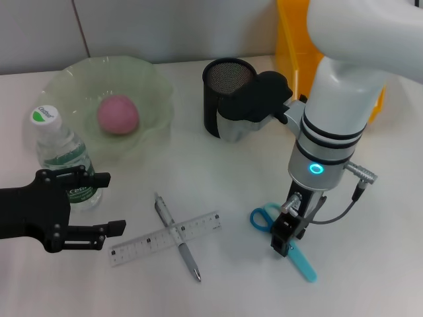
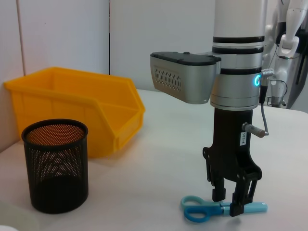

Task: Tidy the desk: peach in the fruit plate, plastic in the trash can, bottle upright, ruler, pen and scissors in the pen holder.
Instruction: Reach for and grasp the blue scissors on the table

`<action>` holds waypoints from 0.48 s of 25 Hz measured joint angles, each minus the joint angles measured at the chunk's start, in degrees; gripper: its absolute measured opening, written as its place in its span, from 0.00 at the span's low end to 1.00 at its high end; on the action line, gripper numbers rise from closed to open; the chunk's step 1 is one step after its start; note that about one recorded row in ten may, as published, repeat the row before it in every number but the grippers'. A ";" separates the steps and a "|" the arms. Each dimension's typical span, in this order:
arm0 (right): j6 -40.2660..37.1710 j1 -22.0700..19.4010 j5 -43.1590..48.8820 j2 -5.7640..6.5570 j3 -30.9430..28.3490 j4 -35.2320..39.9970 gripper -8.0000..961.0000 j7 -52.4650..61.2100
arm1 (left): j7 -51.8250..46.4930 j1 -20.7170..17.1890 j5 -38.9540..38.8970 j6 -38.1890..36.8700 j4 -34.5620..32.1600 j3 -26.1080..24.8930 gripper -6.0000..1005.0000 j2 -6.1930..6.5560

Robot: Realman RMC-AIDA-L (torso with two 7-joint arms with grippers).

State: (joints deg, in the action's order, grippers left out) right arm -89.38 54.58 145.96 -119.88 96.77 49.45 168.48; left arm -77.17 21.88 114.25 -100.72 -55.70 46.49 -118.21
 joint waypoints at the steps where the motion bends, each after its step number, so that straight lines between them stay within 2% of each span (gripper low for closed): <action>1: 0.02 0.00 -0.06 0.00 0.01 -0.11 0.41 0.00 | 0.00 0.00 0.00 0.00 0.00 0.00 0.82 0.00; 12: 0.19 0.10 -0.59 0.00 0.56 -0.42 0.38 0.00 | 0.00 0.00 -0.04 -0.09 -0.02 0.00 0.82 0.01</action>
State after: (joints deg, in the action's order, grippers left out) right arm -89.19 54.67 145.37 -119.88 97.34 49.04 168.48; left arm -77.17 21.88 114.21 -100.81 -55.72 46.49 -118.21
